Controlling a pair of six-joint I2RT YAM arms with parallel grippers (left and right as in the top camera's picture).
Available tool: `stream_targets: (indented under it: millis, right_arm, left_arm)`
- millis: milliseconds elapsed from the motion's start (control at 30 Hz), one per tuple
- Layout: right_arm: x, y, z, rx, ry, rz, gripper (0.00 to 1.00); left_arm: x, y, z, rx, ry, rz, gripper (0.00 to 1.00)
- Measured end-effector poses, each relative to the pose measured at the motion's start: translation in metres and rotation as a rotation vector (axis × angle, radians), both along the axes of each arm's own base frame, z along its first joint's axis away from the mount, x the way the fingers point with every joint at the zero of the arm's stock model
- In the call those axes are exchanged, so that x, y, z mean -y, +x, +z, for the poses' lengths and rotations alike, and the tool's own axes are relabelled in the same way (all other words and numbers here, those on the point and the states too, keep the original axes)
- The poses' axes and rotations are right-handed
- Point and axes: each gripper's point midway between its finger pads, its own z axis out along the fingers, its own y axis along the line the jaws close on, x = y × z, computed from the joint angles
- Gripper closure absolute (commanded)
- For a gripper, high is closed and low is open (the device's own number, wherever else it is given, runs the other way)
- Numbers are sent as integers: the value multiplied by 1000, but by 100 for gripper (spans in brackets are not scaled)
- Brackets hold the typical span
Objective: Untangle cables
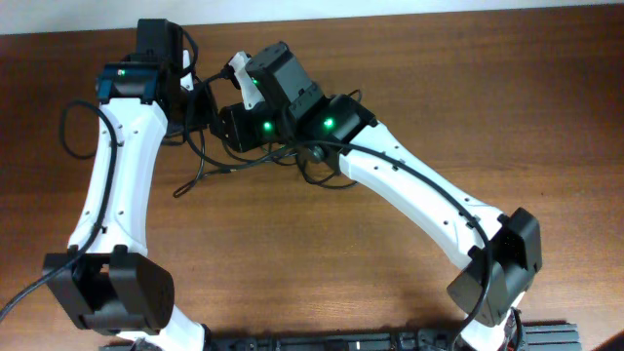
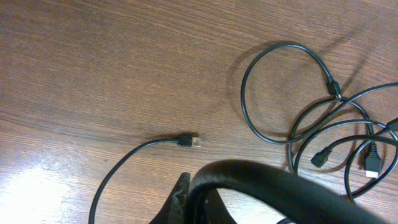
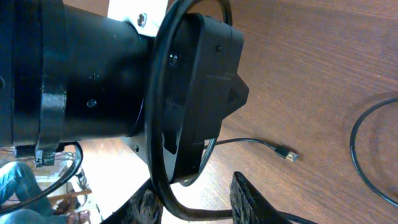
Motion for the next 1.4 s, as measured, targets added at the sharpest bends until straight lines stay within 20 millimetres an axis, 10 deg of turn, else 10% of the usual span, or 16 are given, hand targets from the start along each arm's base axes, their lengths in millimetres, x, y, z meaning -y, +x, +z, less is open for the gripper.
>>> stream_targets:
  millis: [67, 267, 367, 433, 567, 967, 1067, 1167, 1200, 1267, 1333, 1400]
  right_arm:
    - [-1, -1, 1, 3, 5, 6, 96]
    - [-5, 0, 6, -14, 36, -3, 96]
    - [31, 45, 13, 16, 56, -117, 96]
    - [69, 77, 11, 12, 44, -213, 69]
    - [69, 67, 1, -39, 17, -209, 23]
    - [81, 38, -26, -179, -91, -198, 21]
    - [85, 32, -32, -213, -120, -200, 21]
    - [89, 27, -37, -238, -141, -200, 21]
    - [89, 26, -38, -242, -145, -199, 21]
    - [89, 26, -39, -245, -147, -200, 21]
    - [89, 26, -41, -248, -150, -200, 21]
    - [89, 26, -43, -250, -152, -200, 21]
  left_arm:
    - [0, 0, 0, 0, -8, 4, 100]
    - [-6, 1, 0, 3, 8, 28, 100]
    - [-16, -6, -3, -28, 34, 2, 100]
    - [7, -7, -2, -22, -52, -164, 100]
    - [29, -6, 11, 27, -209, -298, 100]
    - [-85, 117, 201, 858, -287, -90, 100]
    - [-135, 147, 175, 864, -100, 93, 100]
    - [-185, 168, 98, 714, 134, 192, 97]
    - [-200, 172, 71, 654, 211, 198, 82]
    - [-227, 173, 26, 549, 311, 202, 1]
    - [-265, 163, -13, 451, 388, 232, 1]
    - [-296, 151, -5, 449, 430, 280, 1]
